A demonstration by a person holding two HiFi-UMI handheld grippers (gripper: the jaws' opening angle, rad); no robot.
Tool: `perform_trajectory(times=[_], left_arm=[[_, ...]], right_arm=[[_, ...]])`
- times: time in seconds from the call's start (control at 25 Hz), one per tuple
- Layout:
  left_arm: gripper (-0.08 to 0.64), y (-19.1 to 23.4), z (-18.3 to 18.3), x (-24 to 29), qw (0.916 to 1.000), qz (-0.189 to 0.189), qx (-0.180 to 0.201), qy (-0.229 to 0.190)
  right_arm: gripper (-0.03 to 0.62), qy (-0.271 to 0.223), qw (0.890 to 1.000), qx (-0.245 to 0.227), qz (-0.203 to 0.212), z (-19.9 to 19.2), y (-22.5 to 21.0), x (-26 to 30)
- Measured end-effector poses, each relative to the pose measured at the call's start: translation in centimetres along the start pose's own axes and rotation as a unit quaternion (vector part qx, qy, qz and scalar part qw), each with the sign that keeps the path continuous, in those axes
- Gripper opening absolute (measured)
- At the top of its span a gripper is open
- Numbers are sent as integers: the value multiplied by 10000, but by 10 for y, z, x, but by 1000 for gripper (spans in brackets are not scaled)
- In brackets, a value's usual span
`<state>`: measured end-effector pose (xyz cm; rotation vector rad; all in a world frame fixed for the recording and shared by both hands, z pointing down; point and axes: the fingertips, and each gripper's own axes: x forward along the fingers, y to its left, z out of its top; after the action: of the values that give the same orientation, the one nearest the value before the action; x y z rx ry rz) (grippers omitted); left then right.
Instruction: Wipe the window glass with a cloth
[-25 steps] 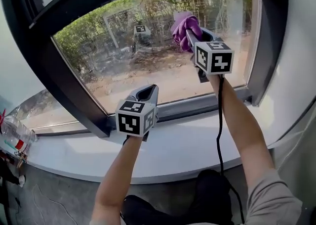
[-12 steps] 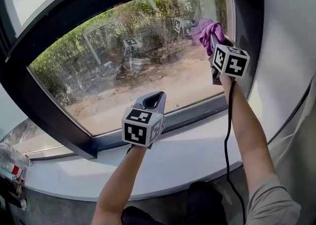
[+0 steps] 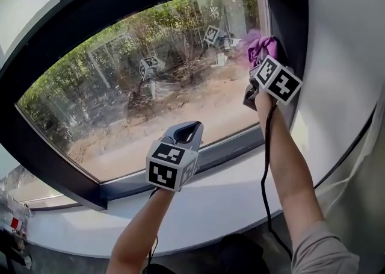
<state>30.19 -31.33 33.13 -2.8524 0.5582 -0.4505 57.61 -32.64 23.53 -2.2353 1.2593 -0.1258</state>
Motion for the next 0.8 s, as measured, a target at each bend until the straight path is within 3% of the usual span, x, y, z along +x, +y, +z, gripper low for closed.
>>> perform_trajectory(times=[0.12,0.52,0.64,0.8], left_arm=[[1,-9,5,3,9999,-147,13,-36],[1,0,-7,-8,9990,-251,102,-359],[1,0,-5,-12,9986,-312,87,-428],[1,-3,8,-9,9983,-328,47,-484]], right_arm=[[98,-2,9998,211,-31,0,0,0],[98,-134,9996,-211,-106,18,9,0],[98,-140,9987,-480,-71,35,19,4],[98,-172,9918,-1261,99,59,22,20]])
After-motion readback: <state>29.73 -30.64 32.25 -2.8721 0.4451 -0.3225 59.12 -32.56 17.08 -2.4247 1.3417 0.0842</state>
